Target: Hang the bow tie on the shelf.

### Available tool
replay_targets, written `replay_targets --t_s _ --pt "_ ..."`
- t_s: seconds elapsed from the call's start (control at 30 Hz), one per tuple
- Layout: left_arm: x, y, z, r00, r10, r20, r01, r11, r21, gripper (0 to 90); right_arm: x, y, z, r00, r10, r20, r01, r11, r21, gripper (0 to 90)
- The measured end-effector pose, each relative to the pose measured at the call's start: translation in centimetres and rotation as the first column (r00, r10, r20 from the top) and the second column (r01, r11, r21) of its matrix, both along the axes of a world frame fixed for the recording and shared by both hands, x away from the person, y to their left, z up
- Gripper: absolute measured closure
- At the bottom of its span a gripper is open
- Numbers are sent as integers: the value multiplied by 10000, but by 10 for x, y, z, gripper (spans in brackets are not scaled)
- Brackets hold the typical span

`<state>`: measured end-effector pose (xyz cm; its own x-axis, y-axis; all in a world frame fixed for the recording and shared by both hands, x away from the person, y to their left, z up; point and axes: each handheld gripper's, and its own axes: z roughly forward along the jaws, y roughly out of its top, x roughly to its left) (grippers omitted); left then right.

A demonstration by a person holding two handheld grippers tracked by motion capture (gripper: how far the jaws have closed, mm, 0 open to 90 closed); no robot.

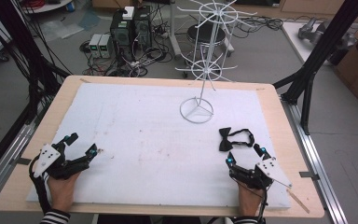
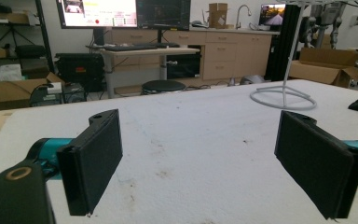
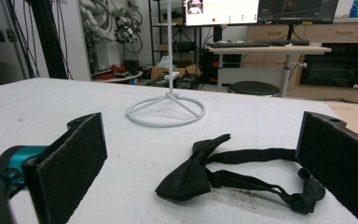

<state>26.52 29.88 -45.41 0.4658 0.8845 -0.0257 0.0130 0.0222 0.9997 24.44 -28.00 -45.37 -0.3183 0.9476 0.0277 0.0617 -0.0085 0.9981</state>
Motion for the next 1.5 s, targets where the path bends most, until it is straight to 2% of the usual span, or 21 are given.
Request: replay_targets --t_s 0.27,0.5,0.83,1.1,1.23,1.3,1.37,1.5 --pt "0 1 0 10000 -43 -14 43 10000 -15 152 -1 0 0 10000 47 -26 -46 9999 111 6" --pt "0 1 0 10000 -69 -22 69 9999 -100 152 0 1 0 10000 22 -80 -21 10000 9 6" --pt "-1 0 0 9999 -64 115 65 10000 -12 152 0 1 0 10000 41 -67 -41 10000 -26 6" --pt "-1 0 0 10000 -47 59 47 10000 -11 152 1 2 1 10000 -56 -73 55 9999 -135 6" --pt "-1 0 0 10000 -58 41 58 10000 -21 152 3 1 2 9995 27 -324 -31 9999 -125 6" --pt "0 0 0 10000 -45 43 45 10000 -23 152 4 1 3 9989 -42 -477 30 9996 -267 6" --pt "-1 0 0 10000 -55 46 55 10000 7 152 7 -1 7 9965 -47 -838 25 9997 -263 6" --pt "-1 0 0 10000 -82 49 82 10000 -11 152 12 -4 18 9955 -155 -932 115 9990 -426 6"
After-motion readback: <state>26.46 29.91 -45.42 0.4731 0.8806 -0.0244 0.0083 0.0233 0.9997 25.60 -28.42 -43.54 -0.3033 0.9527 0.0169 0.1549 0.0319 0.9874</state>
